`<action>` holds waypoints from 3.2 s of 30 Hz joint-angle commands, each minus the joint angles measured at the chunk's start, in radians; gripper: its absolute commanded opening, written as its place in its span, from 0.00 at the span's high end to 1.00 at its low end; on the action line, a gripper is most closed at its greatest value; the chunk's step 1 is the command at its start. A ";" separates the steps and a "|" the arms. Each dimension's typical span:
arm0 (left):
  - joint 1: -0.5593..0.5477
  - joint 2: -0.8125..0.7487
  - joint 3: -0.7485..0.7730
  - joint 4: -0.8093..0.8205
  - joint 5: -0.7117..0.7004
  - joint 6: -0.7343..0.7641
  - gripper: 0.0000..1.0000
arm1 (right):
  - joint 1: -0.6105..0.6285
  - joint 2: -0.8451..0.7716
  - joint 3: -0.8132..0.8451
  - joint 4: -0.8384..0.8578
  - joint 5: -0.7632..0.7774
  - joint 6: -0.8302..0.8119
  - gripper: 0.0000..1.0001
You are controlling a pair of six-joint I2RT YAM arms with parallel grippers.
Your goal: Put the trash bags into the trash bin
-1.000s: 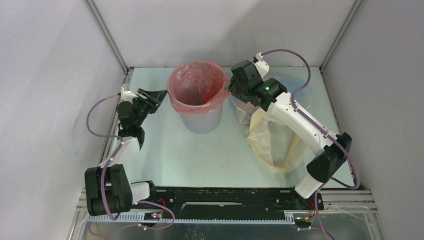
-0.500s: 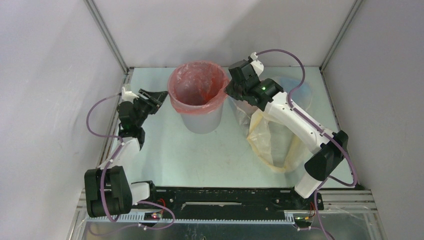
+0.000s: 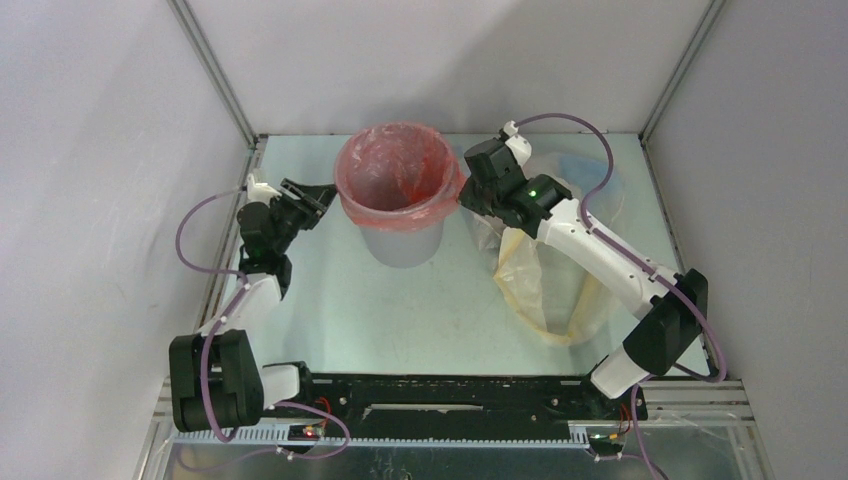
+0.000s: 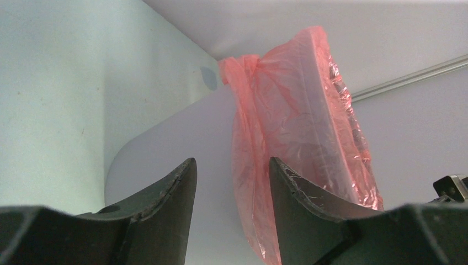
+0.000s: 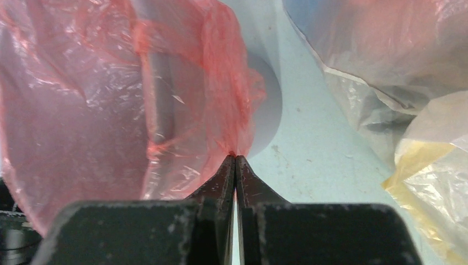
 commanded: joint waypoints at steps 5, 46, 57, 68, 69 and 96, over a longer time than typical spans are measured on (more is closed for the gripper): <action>-0.032 0.060 0.047 0.031 0.004 0.034 0.47 | -0.019 -0.041 -0.099 0.117 -0.071 -0.055 0.97; 0.003 0.198 -0.067 0.095 -0.034 0.095 0.65 | -0.093 -0.151 -0.726 1.057 -0.515 -0.353 0.30; 0.047 0.066 -0.099 0.107 -0.036 0.068 0.52 | -0.110 0.002 -0.726 1.107 -0.565 -0.299 0.26; 0.014 0.243 -0.071 0.312 0.094 -0.090 0.45 | -0.126 0.105 -0.726 1.186 -0.603 -0.214 0.24; 0.015 0.266 -0.070 0.331 0.100 -0.101 0.47 | -0.126 0.114 -0.727 1.185 -0.603 -0.202 0.24; 0.015 0.024 -0.126 0.006 -0.226 0.169 0.55 | -0.139 -0.023 -0.765 1.077 -0.471 -0.198 0.12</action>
